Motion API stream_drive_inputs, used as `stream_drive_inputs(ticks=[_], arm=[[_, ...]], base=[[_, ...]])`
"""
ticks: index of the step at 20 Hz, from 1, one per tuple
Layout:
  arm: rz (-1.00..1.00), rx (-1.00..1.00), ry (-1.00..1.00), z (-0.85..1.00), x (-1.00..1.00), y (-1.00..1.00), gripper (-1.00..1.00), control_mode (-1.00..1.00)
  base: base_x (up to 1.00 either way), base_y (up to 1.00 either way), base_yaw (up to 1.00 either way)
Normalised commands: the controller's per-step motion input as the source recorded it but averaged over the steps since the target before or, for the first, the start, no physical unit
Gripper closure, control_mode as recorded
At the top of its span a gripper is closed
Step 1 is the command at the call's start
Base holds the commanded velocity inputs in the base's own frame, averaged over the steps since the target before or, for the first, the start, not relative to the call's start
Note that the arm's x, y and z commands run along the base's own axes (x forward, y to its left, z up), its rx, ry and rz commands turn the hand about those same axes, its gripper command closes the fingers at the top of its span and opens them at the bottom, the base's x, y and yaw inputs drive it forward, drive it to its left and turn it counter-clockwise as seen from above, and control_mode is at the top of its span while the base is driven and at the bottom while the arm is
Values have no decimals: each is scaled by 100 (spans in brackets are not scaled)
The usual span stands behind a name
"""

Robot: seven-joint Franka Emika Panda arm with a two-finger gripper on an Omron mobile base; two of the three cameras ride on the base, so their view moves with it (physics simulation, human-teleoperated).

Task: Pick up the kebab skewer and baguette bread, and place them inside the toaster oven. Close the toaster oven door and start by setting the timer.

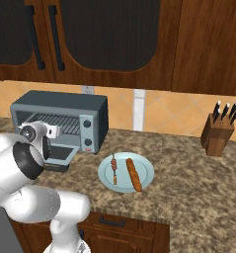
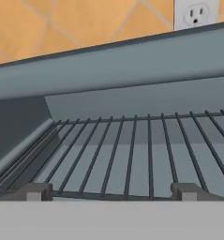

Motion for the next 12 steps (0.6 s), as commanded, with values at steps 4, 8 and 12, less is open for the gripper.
stream_drive_inputs(ticks=[4,8,12], arm=[[0,-5,6,0,29,0,-100,-100],[0,-7,11,0,4,0,-100,-100],[0,-2,9,0,10,0,-100,-100]], base=[[0,0,0],[0,0,0],[0,0,0]])
